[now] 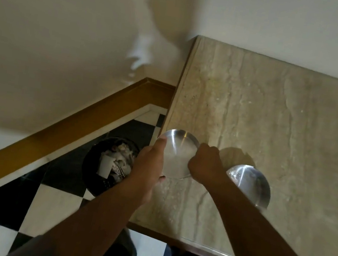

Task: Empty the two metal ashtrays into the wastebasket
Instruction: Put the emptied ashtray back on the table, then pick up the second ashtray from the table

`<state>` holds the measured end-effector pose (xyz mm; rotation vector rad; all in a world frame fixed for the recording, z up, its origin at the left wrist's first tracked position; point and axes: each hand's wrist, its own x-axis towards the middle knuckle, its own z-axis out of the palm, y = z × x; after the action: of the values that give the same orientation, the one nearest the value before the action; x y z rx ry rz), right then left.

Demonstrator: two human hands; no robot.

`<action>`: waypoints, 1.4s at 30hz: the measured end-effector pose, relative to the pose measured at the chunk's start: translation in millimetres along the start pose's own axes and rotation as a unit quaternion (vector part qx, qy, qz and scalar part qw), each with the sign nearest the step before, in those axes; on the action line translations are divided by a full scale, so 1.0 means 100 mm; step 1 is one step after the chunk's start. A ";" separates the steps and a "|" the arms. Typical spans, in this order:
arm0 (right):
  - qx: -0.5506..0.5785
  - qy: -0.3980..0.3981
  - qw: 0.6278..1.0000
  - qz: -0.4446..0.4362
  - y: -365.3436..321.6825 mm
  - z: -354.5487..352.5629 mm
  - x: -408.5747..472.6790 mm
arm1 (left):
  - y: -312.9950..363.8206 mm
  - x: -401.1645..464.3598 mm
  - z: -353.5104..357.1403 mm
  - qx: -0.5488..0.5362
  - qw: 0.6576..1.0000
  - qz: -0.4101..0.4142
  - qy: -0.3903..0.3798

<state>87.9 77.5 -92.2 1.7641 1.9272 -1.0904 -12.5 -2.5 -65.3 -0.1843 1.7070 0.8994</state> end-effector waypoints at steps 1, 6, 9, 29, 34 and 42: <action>-0.003 0.008 1.000 0.003 -0.01 0.03 0.00 | -0.02 0.02 0.01 0.004 1.000 0.001 0.005; -0.013 0.049 0.998 -0.024 0.06 0.21 -0.05 | -0.14 0.10 0.03 0.034 0.999 0.008 0.021; 0.014 0.045 0.999 -0.013 0.07 0.21 -0.08 | -0.15 0.10 0.05 0.042 0.999 0.011 0.025; -0.024 0.086 0.996 -0.006 1.80 -0.43 -0.10 | -0.39 -0.42 1.43 0.122 0.988 -0.070 -0.069; -0.042 0.094 0.995 -0.009 1.74 -0.48 -0.14 | -0.37 -0.41 1.45 0.091 0.991 -0.080 -0.054; -0.034 0.099 0.990 -0.098 1.03 -0.90 -0.33 | 0.04 -0.34 0.70 0.007 0.995 -0.077 -0.068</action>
<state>215.0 112.5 -43.3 1.7306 2.2691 -0.9261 50.5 34.0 -38.1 -0.2373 1.5506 0.7677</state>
